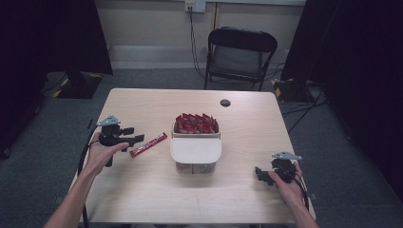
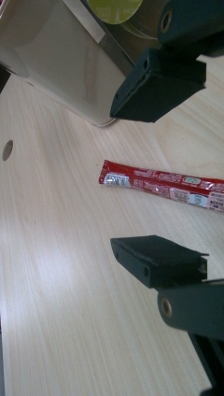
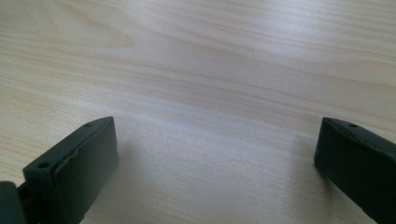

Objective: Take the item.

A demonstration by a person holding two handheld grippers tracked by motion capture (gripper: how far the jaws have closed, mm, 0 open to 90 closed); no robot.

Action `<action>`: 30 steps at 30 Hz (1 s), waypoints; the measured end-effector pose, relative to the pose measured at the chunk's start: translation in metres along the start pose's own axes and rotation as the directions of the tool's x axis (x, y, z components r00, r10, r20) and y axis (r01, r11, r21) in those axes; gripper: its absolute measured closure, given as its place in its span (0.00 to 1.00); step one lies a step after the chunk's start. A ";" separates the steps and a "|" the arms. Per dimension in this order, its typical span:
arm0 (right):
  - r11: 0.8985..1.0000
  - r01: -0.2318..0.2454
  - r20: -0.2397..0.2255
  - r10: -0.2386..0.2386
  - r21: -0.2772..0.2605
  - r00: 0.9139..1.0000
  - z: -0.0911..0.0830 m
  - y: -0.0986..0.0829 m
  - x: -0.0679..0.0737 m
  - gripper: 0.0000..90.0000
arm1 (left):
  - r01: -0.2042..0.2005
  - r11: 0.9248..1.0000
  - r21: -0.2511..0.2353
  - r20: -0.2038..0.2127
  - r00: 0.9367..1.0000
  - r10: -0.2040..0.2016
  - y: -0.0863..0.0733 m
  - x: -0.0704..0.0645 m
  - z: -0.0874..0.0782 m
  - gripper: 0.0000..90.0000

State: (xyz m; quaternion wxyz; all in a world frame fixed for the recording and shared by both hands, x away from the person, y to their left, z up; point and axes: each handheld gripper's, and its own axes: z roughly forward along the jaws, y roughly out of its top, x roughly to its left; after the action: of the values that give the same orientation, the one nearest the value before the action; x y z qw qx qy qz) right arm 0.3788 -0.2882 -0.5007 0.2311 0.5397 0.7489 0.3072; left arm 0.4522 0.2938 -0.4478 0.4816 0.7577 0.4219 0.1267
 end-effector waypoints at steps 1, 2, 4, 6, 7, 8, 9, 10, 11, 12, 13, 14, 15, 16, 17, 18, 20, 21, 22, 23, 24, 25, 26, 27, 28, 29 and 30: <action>1.000 0.000 0.000 0.000 0.000 1.000 0.000 0.000 0.000 0.00 | 0.002 1.000 0.002 -0.003 1.000 -0.002 0.000 -0.001 -0.001 0.33; 1.000 0.000 0.000 0.000 0.000 1.000 0.000 0.000 0.000 0.00 | 0.003 1.000 0.007 -0.005 1.000 -0.003 0.001 -0.001 -0.002 0.31; 1.000 0.000 0.000 0.000 0.000 1.000 0.000 0.000 0.000 0.00 | -0.007 1.000 0.013 -0.028 1.000 0.008 0.002 -0.002 -0.006 0.30; 1.000 0.000 0.000 0.000 0.000 1.000 0.000 0.000 0.000 0.00 | -0.009 1.000 0.017 -0.043 0.999 0.009 0.002 -0.003 -0.011 0.26; 1.000 0.000 -0.001 0.000 -0.001 1.000 0.000 0.000 0.000 0.00 | -0.009 1.000 0.017 -0.047 0.999 0.010 0.002 -0.004 -0.012 0.26; 1.000 0.000 0.000 0.000 0.000 1.000 0.000 0.000 0.000 0.00 | -0.013 0.999 0.029 -0.048 0.999 0.014 0.002 -0.004 -0.014 0.26; 1.000 0.000 0.000 0.000 0.000 1.000 0.000 0.000 0.000 0.00 | -0.024 0.999 0.046 -0.057 0.998 0.026 0.002 -0.006 -0.016 0.26; 1.000 0.000 0.000 0.000 0.000 1.000 0.000 0.000 0.000 0.00 | -0.031 0.998 0.050 -0.070 0.997 0.035 0.002 -0.006 -0.018 0.24; 1.000 -0.001 -0.001 0.001 0.000 1.000 0.000 0.000 0.000 0.00 | -0.028 0.998 0.049 -0.080 0.996 0.032 0.002 -0.006 -0.019 0.23; 1.000 0.000 0.000 0.000 0.000 1.000 0.000 0.000 0.000 0.00 | -0.026 0.999 0.048 -0.083 0.996 0.030 0.003 -0.007 -0.022 0.21; 1.000 0.000 0.000 0.000 0.000 1.000 0.000 0.000 0.000 0.00 | -0.028 0.999 0.046 -0.078 0.996 0.032 0.002 -0.007 -0.024 0.20; 1.000 0.000 -0.001 0.000 0.000 1.000 0.000 0.000 0.000 0.00 | -0.024 0.999 0.032 -0.081 0.996 0.027 0.001 -0.008 -0.026 0.19; 1.000 0.000 -0.001 0.000 0.000 1.000 0.000 0.000 0.000 0.00 | -0.036 0.999 0.017 -0.072 0.997 0.037 -0.002 -0.009 -0.028 0.19; 1.000 0.000 0.000 0.000 -0.001 1.000 0.000 0.000 0.000 0.00 | -0.033 0.999 0.018 -0.073 0.997 0.034 -0.004 -0.010 -0.029 0.18; 1.000 0.000 0.000 0.000 0.000 1.000 0.000 0.000 0.000 0.00 | -0.029 0.999 0.030 -0.077 0.997 0.031 -0.007 -0.011 -0.029 0.19; 1.000 0.000 0.000 0.000 0.000 1.000 0.000 0.000 0.000 0.00 | -0.033 0.999 0.037 -0.076 0.996 0.036 -0.010 -0.012 -0.029 0.18; 1.000 0.000 0.000 0.000 -0.001 1.000 0.000 0.000 0.000 0.00 | -0.033 0.998 0.058 -0.082 0.996 0.038 -0.016 -0.013 -0.030 0.19; 1.000 0.000 0.000 0.000 -0.001 1.000 0.000 0.000 0.000 0.00 | -0.021 0.998 0.058 -0.078 0.997 0.025 -0.018 -0.013 -0.031 0.19; 1.000 0.000 0.000 0.000 -0.001 1.000 0.000 0.000 0.000 0.00 | -0.012 0.998 0.057 -0.070 0.997 0.016 -0.021 -0.013 -0.033 0.19; 1.000 0.000 0.000 0.000 -0.001 1.000 0.000 0.000 0.000 0.00 | -0.010 0.998 0.059 -0.079 0.997 0.014 -0.023 -0.014 -0.035 0.19; 1.000 0.000 0.000 0.000 0.000 1.000 0.000 0.000 0.000 0.00 | -0.019 0.997 0.075 -0.092 0.995 0.025 -0.025 -0.015 -0.037 0.19; 1.000 0.000 0.000 0.000 0.000 1.000 0.000 0.000 0.000 0.00 | -0.019 0.997 0.079 -0.096 0.995 0.026 -0.027 -0.015 -0.038 0.19; 1.000 -0.001 -0.001 0.001 0.000 1.000 0.000 0.000 0.000 0.00 | -0.005 0.997 0.079 -0.095 0.995 0.013 -0.028 -0.015 -0.040 0.19; 1.000 -0.001 0.000 0.001 0.000 1.000 0.000 0.000 0.000 0.00 | 0.001 0.997 0.081 -0.095 0.995 0.007 -0.031 -0.016 -0.042 0.19; 1.000 0.000 0.000 0.000 0.000 1.000 0.000 0.000 0.000 0.00 | 0.005 0.996 0.090 -0.098 0.995 0.004 -0.033 -0.016 -0.044 0.19; 1.000 0.000 -0.001 0.000 0.000 1.000 0.000 0.000 0.000 0.00 | 0.011 0.996 0.089 -0.102 0.995 -0.002 -0.036 -0.017 -0.045 0.19; 1.000 0.000 0.000 0.000 0.000 1.000 0.000 0.000 0.000 0.00 | 0.011 0.994 0.104 -0.097 0.995 0.000 -0.038 -0.018 -0.046 0.19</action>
State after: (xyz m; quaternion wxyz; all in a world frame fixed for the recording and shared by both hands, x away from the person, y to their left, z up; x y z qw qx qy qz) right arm 0.3788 -0.2882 -0.5007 0.2312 0.5397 0.7490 0.3071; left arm 0.3940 0.3160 -0.4526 0.4205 0.7737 0.4528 0.1395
